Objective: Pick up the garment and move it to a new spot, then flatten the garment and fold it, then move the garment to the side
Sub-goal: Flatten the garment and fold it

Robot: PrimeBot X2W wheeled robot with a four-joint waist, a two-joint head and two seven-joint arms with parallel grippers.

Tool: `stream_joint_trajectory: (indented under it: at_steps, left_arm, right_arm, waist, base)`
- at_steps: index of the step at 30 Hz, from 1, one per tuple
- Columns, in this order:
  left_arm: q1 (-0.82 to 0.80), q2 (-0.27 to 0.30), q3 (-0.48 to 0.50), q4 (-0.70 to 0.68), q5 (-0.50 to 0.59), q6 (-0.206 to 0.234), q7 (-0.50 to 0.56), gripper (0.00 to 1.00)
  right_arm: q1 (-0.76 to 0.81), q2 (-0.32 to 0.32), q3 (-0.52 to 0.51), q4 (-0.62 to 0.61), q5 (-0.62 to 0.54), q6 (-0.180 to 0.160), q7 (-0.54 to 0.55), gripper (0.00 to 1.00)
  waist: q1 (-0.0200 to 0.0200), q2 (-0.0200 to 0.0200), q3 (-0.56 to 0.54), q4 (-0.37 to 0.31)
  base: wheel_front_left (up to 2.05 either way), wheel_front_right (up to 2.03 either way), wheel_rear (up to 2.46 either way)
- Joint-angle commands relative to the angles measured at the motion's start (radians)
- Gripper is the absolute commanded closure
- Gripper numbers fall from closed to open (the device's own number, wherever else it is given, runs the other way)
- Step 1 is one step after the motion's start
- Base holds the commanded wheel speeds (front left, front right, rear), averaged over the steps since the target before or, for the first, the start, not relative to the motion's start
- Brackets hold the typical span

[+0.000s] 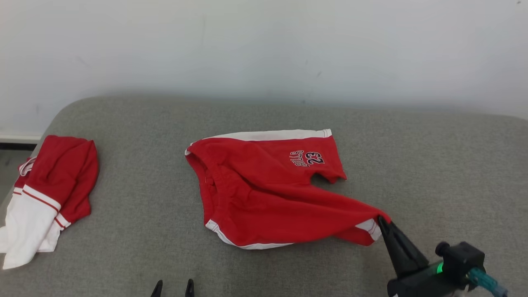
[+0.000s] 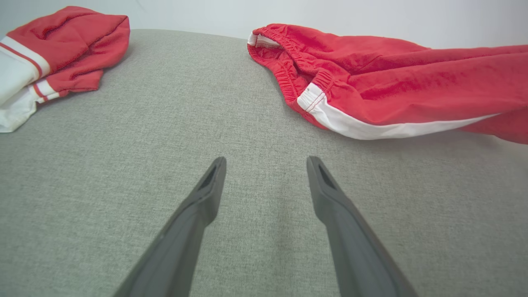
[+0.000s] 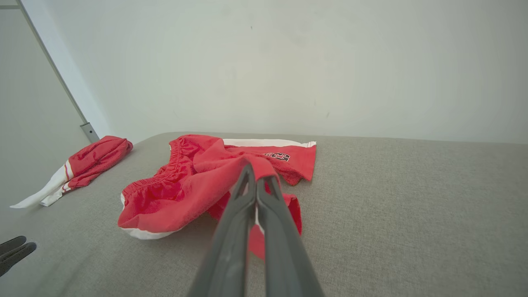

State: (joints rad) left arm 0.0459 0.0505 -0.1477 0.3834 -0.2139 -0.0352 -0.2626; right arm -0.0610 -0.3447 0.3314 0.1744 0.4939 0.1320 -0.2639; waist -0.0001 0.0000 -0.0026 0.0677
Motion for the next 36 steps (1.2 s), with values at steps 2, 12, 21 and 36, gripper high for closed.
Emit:
stream_joint_trajectory:
  at_steps: [2,12,21,36]
  left_arm:
    - [-0.013,0.0,-0.01,0.001,-0.003,0.0,-0.003,0.0]
    - [-0.119,0.0,-0.105,0.006,-0.014,0.002,-0.003,0.0]
    - [-0.138,0.0,-0.123,-0.001,-0.027,0.026,-0.003,0.0]
    - [-0.067,0.001,-0.006,-0.018,-0.007,0.044,-0.003,0.0]
  right_arm:
    - [-0.046,-0.015,0.005,0.027,-0.02,-0.002,0.0,1.0]
    - [-0.324,-0.019,-0.017,0.413,-0.128,-0.003,0.0,1.0]
    - [-0.416,0.014,-0.097,0.646,-0.19,-0.003,0.0,0.0]
    - [-0.123,0.122,-0.322,0.318,-0.3,-0.003,0.0,0.0]
  waist:
    - [0.0001,0.0,0.032,0.022]
    - [0.0001,0.0,0.152,0.15]
    - [0.0001,0.0,0.156,0.157]
    - [0.0001,0.0,0.031,-0.05]
  base:
    - [0.0,0.0,0.0]
    - [0.0,0.0,0.0]
    - [0.0,0.0,0.0]
    - [0.0,0.0,0.0]
